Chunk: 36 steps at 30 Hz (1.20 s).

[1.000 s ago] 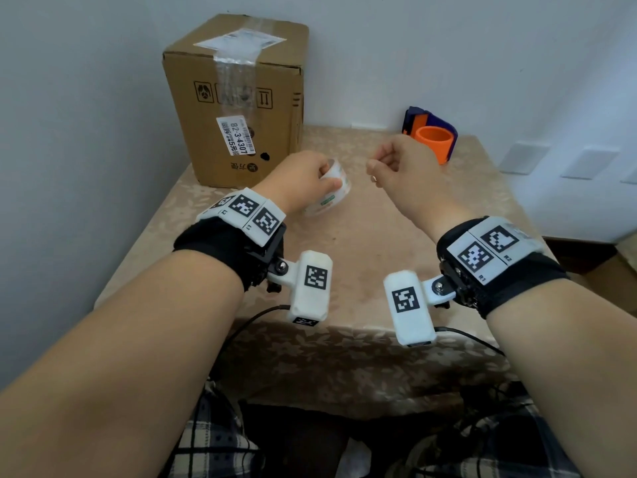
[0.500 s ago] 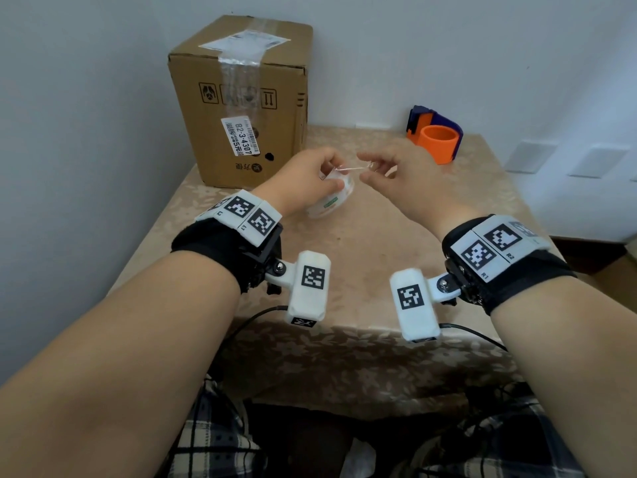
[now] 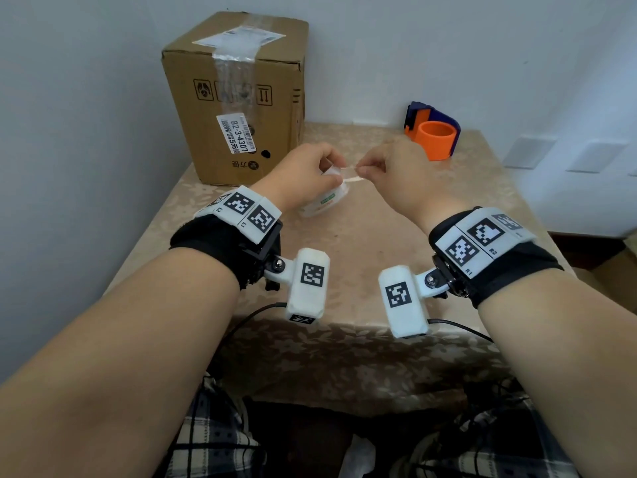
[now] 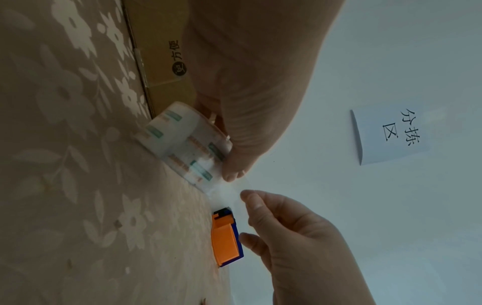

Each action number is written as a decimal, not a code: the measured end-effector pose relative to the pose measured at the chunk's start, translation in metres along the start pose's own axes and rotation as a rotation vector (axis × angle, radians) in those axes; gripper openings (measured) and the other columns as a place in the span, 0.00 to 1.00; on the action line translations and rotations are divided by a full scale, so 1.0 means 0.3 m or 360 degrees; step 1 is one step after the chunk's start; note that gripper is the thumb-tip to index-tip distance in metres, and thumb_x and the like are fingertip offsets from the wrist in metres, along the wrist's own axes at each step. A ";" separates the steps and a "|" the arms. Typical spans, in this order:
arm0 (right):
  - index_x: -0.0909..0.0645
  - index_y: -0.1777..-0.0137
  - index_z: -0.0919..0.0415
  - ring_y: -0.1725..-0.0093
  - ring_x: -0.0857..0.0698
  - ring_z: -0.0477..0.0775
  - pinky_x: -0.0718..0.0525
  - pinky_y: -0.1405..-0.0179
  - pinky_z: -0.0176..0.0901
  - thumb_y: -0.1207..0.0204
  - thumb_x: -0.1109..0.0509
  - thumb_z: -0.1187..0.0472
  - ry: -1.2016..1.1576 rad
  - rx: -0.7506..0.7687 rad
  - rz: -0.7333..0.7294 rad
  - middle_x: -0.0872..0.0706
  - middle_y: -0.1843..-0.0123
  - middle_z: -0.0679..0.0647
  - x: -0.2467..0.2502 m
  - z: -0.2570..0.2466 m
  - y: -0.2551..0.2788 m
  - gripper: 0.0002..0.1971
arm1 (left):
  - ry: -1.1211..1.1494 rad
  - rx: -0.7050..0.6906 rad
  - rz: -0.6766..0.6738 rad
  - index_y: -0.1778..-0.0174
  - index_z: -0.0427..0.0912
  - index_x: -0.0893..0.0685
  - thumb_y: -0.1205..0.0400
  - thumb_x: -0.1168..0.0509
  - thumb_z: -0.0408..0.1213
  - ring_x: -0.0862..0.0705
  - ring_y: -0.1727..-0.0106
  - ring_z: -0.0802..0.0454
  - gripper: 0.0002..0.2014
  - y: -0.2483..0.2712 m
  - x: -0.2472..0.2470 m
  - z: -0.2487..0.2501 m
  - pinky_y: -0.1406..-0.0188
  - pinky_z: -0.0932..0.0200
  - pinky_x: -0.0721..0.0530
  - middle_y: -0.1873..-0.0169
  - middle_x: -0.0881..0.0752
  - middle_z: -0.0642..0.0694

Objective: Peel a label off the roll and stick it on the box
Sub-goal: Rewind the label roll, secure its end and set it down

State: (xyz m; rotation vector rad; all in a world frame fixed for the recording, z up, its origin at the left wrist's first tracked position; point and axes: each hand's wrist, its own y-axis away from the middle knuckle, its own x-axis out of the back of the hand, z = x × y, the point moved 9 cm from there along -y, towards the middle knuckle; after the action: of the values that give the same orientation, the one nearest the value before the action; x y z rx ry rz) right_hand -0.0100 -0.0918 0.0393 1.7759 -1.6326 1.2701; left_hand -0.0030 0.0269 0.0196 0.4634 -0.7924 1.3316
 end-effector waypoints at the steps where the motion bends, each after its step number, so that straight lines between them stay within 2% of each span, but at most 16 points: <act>1: 0.14 0.46 0.65 0.49 0.22 0.52 0.28 0.48 0.39 0.20 0.34 0.62 0.0022 -0.0007 0.0018 0.16 0.42 0.61 0.000 0.003 -0.001 0.10 | 0.0013 0.0003 -0.0006 0.39 0.45 0.18 0.20 0.34 0.36 0.22 0.52 0.53 0.13 0.000 0.000 -0.001 0.50 0.60 0.24 0.50 0.22 0.49; 3: 0.15 0.47 0.64 0.41 0.24 0.54 0.32 0.42 0.39 0.21 0.33 0.58 0.0039 -0.0022 0.0067 0.23 0.36 0.60 0.005 0.014 -0.004 0.11 | 0.0086 -0.0002 -0.0053 0.36 0.48 0.19 0.19 0.35 0.34 0.23 0.50 0.54 0.15 0.005 -0.006 -0.001 0.47 0.59 0.24 0.49 0.23 0.49; 5: 0.15 0.50 0.64 0.37 0.23 0.55 0.31 0.40 0.39 0.23 0.31 0.55 0.0034 -0.0027 0.0079 0.23 0.35 0.59 0.010 0.025 -0.007 0.12 | 0.0137 -0.0021 -0.0115 0.34 0.49 0.19 0.18 0.36 0.33 0.25 0.44 0.55 0.17 0.011 -0.014 0.000 0.40 0.59 0.26 0.46 0.23 0.49; 8: 0.17 0.58 0.68 0.48 0.16 0.61 0.18 0.46 0.53 0.24 0.30 0.50 -0.0012 -0.0020 0.0087 0.13 0.48 0.63 0.025 0.038 -0.010 0.17 | 0.0164 -0.0015 -0.0129 0.41 0.47 0.15 0.18 0.37 0.33 0.24 0.42 0.55 0.12 0.012 -0.013 -0.003 0.41 0.58 0.28 0.44 0.21 0.49; 10: 0.16 0.57 0.69 0.51 0.15 0.63 0.18 0.47 0.59 0.23 0.32 0.54 -0.0102 0.0002 0.0092 0.11 0.53 0.66 0.031 0.033 -0.005 0.15 | 0.0228 0.0030 -0.0133 0.46 0.45 0.13 0.18 0.36 0.35 0.23 0.45 0.54 0.09 0.015 -0.015 -0.011 0.44 0.56 0.25 0.47 0.19 0.50; 12: 0.15 0.56 0.65 0.55 0.16 0.58 0.19 0.49 0.53 0.21 0.34 0.59 -0.0159 0.0031 0.0072 0.12 0.55 0.61 0.027 0.027 -0.001 0.10 | 0.0312 0.0072 -0.0131 0.50 0.44 0.12 0.18 0.35 0.39 0.21 0.50 0.52 0.07 0.021 -0.017 -0.019 0.49 0.55 0.22 0.51 0.16 0.47; 14: 0.15 0.54 0.64 0.61 0.22 0.50 0.23 0.56 0.45 0.19 0.37 0.62 -0.0206 0.0028 0.0051 0.17 0.61 0.51 0.023 0.026 0.000 0.10 | 0.0367 0.0090 -0.0117 0.54 0.44 0.13 0.18 0.35 0.41 0.20 0.53 0.52 0.07 0.024 -0.018 -0.025 0.55 0.58 0.23 0.53 0.15 0.45; 16: 0.15 0.53 0.64 0.64 0.27 0.47 0.29 0.65 0.36 0.19 0.38 0.63 -0.0203 0.0033 0.0056 0.21 0.63 0.51 0.020 0.025 -0.005 0.10 | 0.0370 0.0098 -0.0106 0.56 0.43 0.13 0.18 0.35 0.41 0.21 0.55 0.52 0.08 0.024 -0.016 -0.027 0.57 0.61 0.24 0.54 0.16 0.44; 18: 0.15 0.51 0.65 0.68 0.30 0.44 0.35 0.69 0.32 0.19 0.37 0.63 -0.0206 0.0009 0.0084 0.26 0.68 0.49 0.021 0.030 -0.009 0.10 | 0.0364 0.0113 -0.0115 0.58 0.44 0.14 0.18 0.36 0.42 0.23 0.59 0.56 0.08 0.023 -0.017 -0.029 0.60 0.62 0.25 0.57 0.17 0.48; 20: 0.14 0.50 0.65 0.70 0.30 0.42 0.31 0.67 0.36 0.20 0.36 0.63 -0.0271 -0.0031 0.0118 0.29 0.71 0.45 0.024 0.038 -0.009 0.09 | 0.0367 0.0124 -0.0123 0.63 0.48 0.16 0.17 0.37 0.42 0.24 0.61 0.57 0.10 0.023 -0.017 -0.031 0.61 0.62 0.26 0.61 0.19 0.52; 22: 0.15 0.49 0.63 0.69 0.23 0.45 0.22 0.61 0.43 0.19 0.36 0.63 -0.0368 -0.0072 0.0103 0.24 0.70 0.46 0.018 0.045 -0.007 0.09 | 0.0357 0.0120 -0.0123 0.67 0.51 0.18 0.17 0.38 0.42 0.26 0.63 0.57 0.12 0.024 -0.016 -0.029 0.63 0.62 0.27 0.61 0.19 0.50; 24: 0.16 0.48 0.65 0.67 0.18 0.46 0.16 0.60 0.39 0.18 0.38 0.65 -0.0521 -0.0125 0.0050 0.19 0.67 0.49 0.002 0.050 -0.003 0.09 | 0.0343 0.0108 -0.0118 0.69 0.51 0.19 0.16 0.39 0.43 0.27 0.66 0.56 0.14 0.024 -0.014 -0.026 0.65 0.62 0.28 0.60 0.19 0.45; 26: 0.17 0.48 0.69 0.66 0.16 0.44 0.15 0.63 0.31 0.18 0.39 0.67 -0.0608 -0.0151 0.0027 0.17 0.64 0.52 -0.010 0.048 -0.004 0.10 | 0.0332 0.0099 -0.0117 0.70 0.50 0.20 0.16 0.39 0.43 0.29 0.67 0.55 0.15 0.025 -0.011 -0.020 0.66 0.61 0.30 0.60 0.20 0.42; 28: 0.17 0.47 0.71 0.66 0.16 0.44 0.14 0.65 0.28 0.18 0.40 0.69 -0.0694 -0.0180 0.0042 0.16 0.64 0.53 -0.014 0.044 -0.006 0.10 | 0.0321 0.0098 -0.0121 0.70 0.50 0.20 0.16 0.39 0.44 0.29 0.67 0.55 0.15 0.024 -0.011 -0.016 0.67 0.61 0.30 0.62 0.21 0.42; 32: 0.18 0.46 0.72 0.65 0.15 0.45 0.12 0.62 0.30 0.19 0.39 0.71 -0.0909 -0.0244 0.0085 0.15 0.60 0.57 -0.024 0.047 -0.009 0.09 | 0.0268 0.0095 -0.0139 0.70 0.49 0.20 0.16 0.39 0.42 0.28 0.69 0.57 0.15 0.019 -0.018 -0.010 0.68 0.64 0.30 0.69 0.22 0.50; 36: 0.20 0.41 0.73 0.65 0.14 0.47 0.11 0.61 0.31 0.19 0.39 0.72 -0.1033 -0.0295 0.0091 0.16 0.62 0.56 -0.035 0.045 -0.009 0.11 | 0.0209 0.0075 -0.0156 0.66 0.44 0.18 0.16 0.39 0.42 0.26 0.67 0.56 0.13 0.018 -0.028 -0.007 0.66 0.62 0.28 0.69 0.21 0.50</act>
State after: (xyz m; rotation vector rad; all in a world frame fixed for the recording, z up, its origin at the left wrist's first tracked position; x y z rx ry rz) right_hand -0.0019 -0.0962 0.0247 2.1617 -2.0599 0.5462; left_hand -0.0079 0.0239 0.0113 0.4418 -0.6232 1.2779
